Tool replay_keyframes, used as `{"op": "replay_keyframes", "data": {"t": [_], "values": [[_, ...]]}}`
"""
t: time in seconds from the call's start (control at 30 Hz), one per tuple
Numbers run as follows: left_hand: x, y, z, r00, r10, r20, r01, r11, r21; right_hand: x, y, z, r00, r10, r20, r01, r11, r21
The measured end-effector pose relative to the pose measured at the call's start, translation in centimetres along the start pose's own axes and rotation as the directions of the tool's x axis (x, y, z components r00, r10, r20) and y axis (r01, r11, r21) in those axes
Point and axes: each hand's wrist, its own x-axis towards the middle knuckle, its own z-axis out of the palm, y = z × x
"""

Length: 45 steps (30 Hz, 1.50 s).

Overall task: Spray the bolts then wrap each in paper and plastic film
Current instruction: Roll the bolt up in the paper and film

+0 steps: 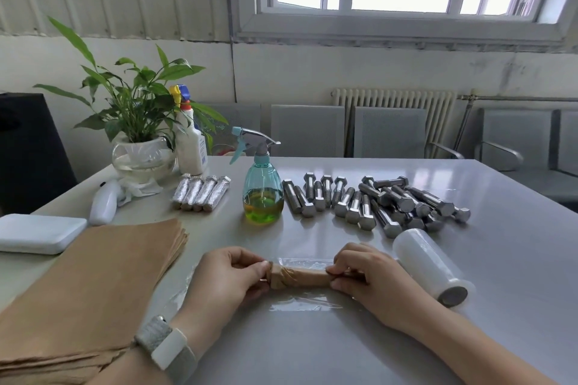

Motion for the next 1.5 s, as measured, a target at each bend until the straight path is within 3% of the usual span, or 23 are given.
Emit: {"op": "replay_keyframes", "data": {"t": [0.13,0.27,0.37,0.53,0.67,0.73,0.8,0.83,0.9,0.93,0.97,1.03,1.1,1.2,1.27,1.43,1.5], "values": [[-0.3,-0.9,1.1,0.962,0.258,-0.09,-0.214,0.915,0.341,0.0,0.0,0.1,1.0,0.008,0.001,-0.008,1.0,-0.001],[-0.6,-0.9,1.1,0.868,0.497,0.015,-0.431,0.737,0.52,0.0,0.1,0.0,1.0,0.013,0.007,-0.013,1.0,-0.003],[-0.3,-1.0,0.5,0.77,0.605,0.204,-0.581,0.532,0.616,0.0,0.0,0.0,1.0,0.021,0.011,-0.021,1.0,0.001],[0.1,-0.2,-0.4,0.605,0.632,0.485,-0.667,0.07,0.742,0.0,0.0,0.1,0.999,0.032,0.003,-0.032,0.999,0.002],[-1.5,-0.3,1.9,0.596,0.586,0.549,-0.561,-0.186,0.807,-0.1,0.0,0.1,0.999,0.041,0.007,-0.041,0.999,0.002],[-2.3,-1.2,2.7,0.663,0.53,0.529,-0.529,-0.169,0.832,-0.2,0.0,0.1,0.999,0.044,0.009,-0.044,0.999,-0.002],[-2.4,-0.9,2.0,0.756,0.49,0.435,-0.505,0.012,0.863,-0.2,-0.2,0.1,0.999,0.045,0.007,-0.045,0.999,-0.001],[-1.8,-0.4,1.2,0.828,0.425,0.367,-0.471,0.17,0.866,-0.3,-0.2,0.0,0.999,0.043,0.006,-0.043,0.999,0.0],[-0.6,0.9,-0.9,0.936,0.237,0.26,-0.351,0.69,0.633,-0.3,-0.2,0.0,0.999,0.039,-0.001,-0.039,0.999,0.006],[0.1,1.4,-2.1,0.961,0.155,0.231,-0.251,0.839,0.483,-0.3,-0.2,0.0,0.999,0.039,-0.003,-0.039,0.999,0.01],[1.0,1.7,-3.4,0.974,0.145,0.175,-0.209,0.877,0.433,-0.3,-0.3,0.1,0.999,0.041,-0.005,-0.041,0.999,0.01],[2.6,2.0,-6.2,0.973,0.228,0.015,-0.192,0.782,0.593,-0.4,-0.3,0.1,0.999,0.044,-0.01,-0.044,0.999,0.013],[3.8,1.4,-8.3,0.965,0.255,-0.061,-0.088,0.534,0.841,-0.4,-0.2,0.1,0.999,0.048,-0.015,-0.048,0.999,0.018],[4.5,0.6,-8.5,0.988,0.133,-0.08,0.043,0.261,0.964,-0.4,-0.2,0.1,0.999,0.049,-0.012,-0.049,0.999,0.02],[4.7,0.2,-7.8,0.992,0.115,-0.055,0.035,0.167,0.985,-0.4,-0.2,0.1,0.999,0.049,-0.01,-0.049,0.999,0.018],[4.7,0.5,-7.0,0.978,0.207,-0.01,-0.044,0.253,0.966,-0.4,-0.2,0.1,0.999,0.042,-0.012,-0.042,0.999,0.014],[4.8,1.3,-7.3,0.976,0.217,-0.009,-0.102,0.494,0.864,-0.4,-0.2,0.1,0.999,0.043,-0.011,-0.043,0.999,0.016]]}}
